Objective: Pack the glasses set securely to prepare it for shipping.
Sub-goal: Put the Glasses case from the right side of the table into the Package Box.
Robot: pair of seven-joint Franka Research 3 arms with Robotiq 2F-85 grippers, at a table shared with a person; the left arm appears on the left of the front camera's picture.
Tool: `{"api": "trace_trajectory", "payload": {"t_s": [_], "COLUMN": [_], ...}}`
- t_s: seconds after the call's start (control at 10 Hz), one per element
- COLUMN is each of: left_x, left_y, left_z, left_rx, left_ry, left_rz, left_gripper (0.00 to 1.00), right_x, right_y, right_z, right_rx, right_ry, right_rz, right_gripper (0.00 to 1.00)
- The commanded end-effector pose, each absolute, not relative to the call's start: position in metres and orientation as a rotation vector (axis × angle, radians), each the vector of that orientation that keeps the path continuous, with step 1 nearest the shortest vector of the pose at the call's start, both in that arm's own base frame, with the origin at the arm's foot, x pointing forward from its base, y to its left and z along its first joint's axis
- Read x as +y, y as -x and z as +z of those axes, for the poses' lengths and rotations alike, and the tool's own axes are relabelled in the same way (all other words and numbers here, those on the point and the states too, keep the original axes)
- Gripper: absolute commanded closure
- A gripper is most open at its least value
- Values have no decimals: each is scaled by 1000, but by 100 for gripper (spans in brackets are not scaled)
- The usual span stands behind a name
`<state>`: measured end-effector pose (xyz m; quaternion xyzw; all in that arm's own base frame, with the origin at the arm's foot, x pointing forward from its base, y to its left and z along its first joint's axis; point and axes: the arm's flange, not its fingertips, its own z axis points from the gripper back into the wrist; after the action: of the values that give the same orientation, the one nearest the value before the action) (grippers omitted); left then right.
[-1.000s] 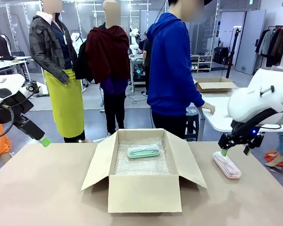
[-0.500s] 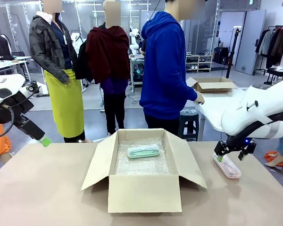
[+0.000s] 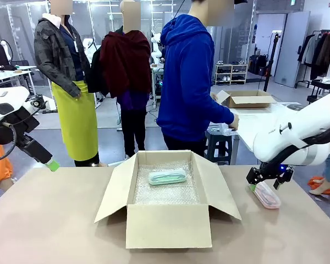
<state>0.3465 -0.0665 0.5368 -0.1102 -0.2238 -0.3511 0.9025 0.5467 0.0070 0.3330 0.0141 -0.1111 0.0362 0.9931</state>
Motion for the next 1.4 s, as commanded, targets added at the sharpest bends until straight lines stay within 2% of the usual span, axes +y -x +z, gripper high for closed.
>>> {"api": "trace_trajectory", "payload": {"t_s": [0.0, 0.5, 0.6, 0.7, 0.8, 0.9, 1.0, 1.1, 1.2, 1.3], "left_x": [-65, -65, -65, -65, -65, -65, -65, -65, -65, -65], "left_y": [-347, -347, -347, -347, -347, -347, -347, -347, -347, -347], "left_z": [538, 538, 538, 538, 538, 538, 538, 538, 538, 538], "left_rx": [-471, -471, -471, -471, -471, -471, -471, -471, -471, -471], "left_ry": [239, 239, 239, 239, 239, 239, 239, 239, 239, 239], "left_rz": [-732, -732, -732, -732, -732, -732, -732, -732, -732, -732], "left_gripper": [0, 0, 0, 0, 0, 0, 0, 0, 0, 0], "right_x": [6, 3, 2, 2, 1, -2, -2, -3, -1, 0], "right_y": [-554, -561, -562, -562, -563, -564, -564, -564, -561, -555], "right_z": [325, 305, 304, 306, 308, 308, 311, 319, 338, 370], "right_rx": [-226, -187, -187, -191, -192, -189, -188, -192, -172, -157], "right_ry": [-32, -6, -11, -8, -7, -9, -12, -14, -36, -63], "right_rz": [72, 67, 66, 66, 65, 55, 52, 52, 84, 114], "right_gripper": [0, 0, 3, 20, 23, 40, 43, 32, 60, 60]}}
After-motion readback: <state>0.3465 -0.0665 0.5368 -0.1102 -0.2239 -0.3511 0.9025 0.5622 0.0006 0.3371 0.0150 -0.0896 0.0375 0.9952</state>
